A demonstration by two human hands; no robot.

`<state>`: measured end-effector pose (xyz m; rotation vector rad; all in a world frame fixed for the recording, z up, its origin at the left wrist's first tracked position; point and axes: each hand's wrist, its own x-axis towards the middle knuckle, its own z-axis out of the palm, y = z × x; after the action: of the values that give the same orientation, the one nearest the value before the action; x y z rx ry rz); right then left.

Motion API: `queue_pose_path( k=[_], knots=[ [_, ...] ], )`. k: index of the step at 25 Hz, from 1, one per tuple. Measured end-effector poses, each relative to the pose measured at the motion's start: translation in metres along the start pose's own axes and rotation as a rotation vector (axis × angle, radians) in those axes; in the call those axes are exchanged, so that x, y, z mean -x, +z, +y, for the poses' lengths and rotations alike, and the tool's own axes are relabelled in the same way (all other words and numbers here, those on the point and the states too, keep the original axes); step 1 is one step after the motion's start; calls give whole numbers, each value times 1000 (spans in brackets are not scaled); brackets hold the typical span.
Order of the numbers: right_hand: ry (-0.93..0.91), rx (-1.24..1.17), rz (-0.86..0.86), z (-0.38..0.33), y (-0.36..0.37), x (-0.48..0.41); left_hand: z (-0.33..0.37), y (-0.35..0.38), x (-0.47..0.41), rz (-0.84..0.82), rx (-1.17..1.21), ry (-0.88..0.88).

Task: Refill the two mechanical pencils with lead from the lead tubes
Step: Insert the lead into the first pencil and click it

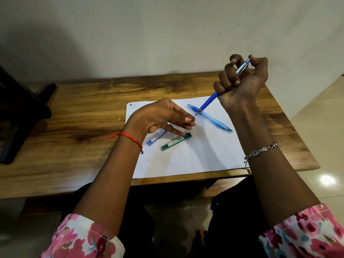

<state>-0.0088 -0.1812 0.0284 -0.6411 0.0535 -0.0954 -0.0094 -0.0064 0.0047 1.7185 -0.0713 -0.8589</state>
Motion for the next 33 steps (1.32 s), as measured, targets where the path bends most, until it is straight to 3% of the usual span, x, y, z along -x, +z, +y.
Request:
queue_pose_path(
  k=[13,21,33],
  knots=[
    [-33,-53,47,0,-3,-2,1,0,0,-15,9,-14],
    [-68,-156,32,4,-9,-6,2,0,4,-57,198,116],
    [-82,-153,-48,6,-12,-3,6,-10,6,217,440,244]
  ],
)
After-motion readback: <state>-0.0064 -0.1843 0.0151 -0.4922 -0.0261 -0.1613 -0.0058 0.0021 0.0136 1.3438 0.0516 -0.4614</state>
